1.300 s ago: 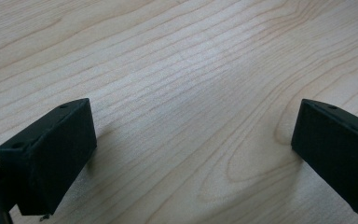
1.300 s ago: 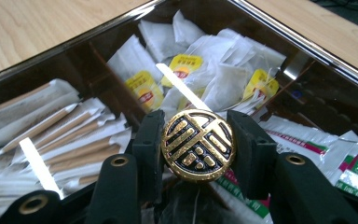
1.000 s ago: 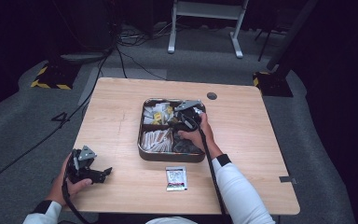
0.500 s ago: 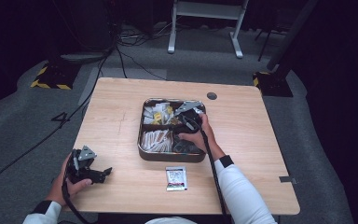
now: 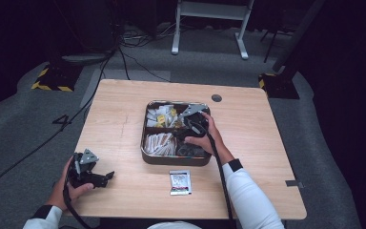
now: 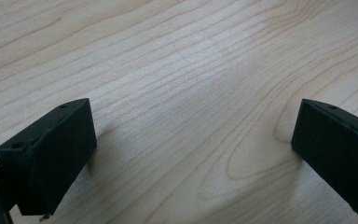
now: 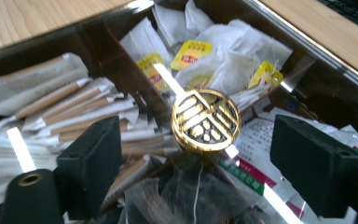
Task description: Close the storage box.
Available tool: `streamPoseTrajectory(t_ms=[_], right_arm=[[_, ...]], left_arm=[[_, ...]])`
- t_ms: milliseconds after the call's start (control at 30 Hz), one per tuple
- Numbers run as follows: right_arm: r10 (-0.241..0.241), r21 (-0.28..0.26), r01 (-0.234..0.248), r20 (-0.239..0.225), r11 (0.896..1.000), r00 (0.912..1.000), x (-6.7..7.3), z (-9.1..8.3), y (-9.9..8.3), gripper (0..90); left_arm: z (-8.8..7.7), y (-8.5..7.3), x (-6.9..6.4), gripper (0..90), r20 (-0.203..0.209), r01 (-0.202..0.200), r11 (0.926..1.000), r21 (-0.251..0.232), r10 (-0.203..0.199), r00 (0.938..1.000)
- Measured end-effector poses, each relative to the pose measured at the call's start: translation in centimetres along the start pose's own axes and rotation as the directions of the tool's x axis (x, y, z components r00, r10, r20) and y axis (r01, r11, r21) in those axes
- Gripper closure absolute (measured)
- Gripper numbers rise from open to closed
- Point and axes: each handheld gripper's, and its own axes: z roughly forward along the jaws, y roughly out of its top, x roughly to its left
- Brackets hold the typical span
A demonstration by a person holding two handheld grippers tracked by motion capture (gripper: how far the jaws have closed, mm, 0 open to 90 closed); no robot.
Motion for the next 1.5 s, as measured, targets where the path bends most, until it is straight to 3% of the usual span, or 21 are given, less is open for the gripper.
streamPoseTrajectory(t_ms=[133, 600, 933, 1500], right_arm=[[-0.006, 0.002, 0.006, 0.000, 1.000, 1.0000, -0.1, -0.2, -0.3, 18.4], [-0.077, 0.006, 0.077, 0.022, 0.997, 0.9968, -0.2, -3.3, -1.4, 21.3], [-0.103, 0.002, 0.103, 0.032, 0.995, 0.9942, -0.2, -5.8, -2.7, 20.9], [-0.100, 0.009, 0.100, 0.083, 0.995, 0.9916, -1.0, -9.2, -5.4, 20.6]], left_arm=[[0.0, 0.0, 0.0, 0.1, 0.000, -0.001, 1.0000, 0.000, 0.001, 1.0000], [0.0, 0.0, 0.0, 0.1, 0.000, -0.001, 1.0000, 0.000, 0.001, 1.0000], [0.0, 0.0, 0.0, 0.1, 0.004, -0.001, 1.0000, 0.004, 0.001, 1.0000], [0.0, 0.0, 0.0, 0.1, 0.004, -0.001, 1.0000, 0.004, 0.001, 1.0000]])
